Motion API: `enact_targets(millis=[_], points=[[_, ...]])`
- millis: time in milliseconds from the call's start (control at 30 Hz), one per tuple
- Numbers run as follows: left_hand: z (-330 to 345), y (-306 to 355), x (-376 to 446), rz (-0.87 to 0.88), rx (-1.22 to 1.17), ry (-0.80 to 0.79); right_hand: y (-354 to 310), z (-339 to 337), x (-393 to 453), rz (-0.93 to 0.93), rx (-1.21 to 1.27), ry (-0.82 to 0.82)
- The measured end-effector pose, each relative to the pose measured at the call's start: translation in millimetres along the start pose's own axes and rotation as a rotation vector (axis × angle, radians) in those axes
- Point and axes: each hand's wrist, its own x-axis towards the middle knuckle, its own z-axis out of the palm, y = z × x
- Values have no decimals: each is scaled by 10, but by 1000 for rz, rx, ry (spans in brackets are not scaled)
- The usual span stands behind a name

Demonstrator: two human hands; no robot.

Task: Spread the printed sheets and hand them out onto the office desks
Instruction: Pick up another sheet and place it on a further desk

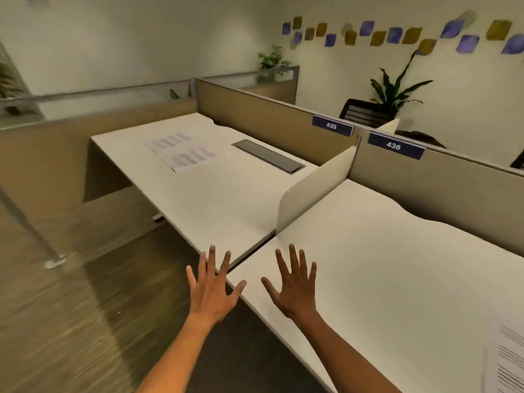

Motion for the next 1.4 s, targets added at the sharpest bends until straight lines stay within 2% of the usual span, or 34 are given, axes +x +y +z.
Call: enact_targets(millis=[167,400,800,1100,1400], points=[[-145,-712,168,-126,-34,28,-708,245,472,-160,-9,-50],[-221,-1766,692,-256,-14,26,-1764,781,1359,-251,33,-96],[-223,-3267,2210,-363,-4,-56,-3057,1553,3187,-264,83,-151],[-3,-4019,3411,-316,-38,-86,-3501,2032,4301,-184,45,-153],[78,-4901,4998,-91,-42,-138,-4062,2385,5346,26,18,-142]])
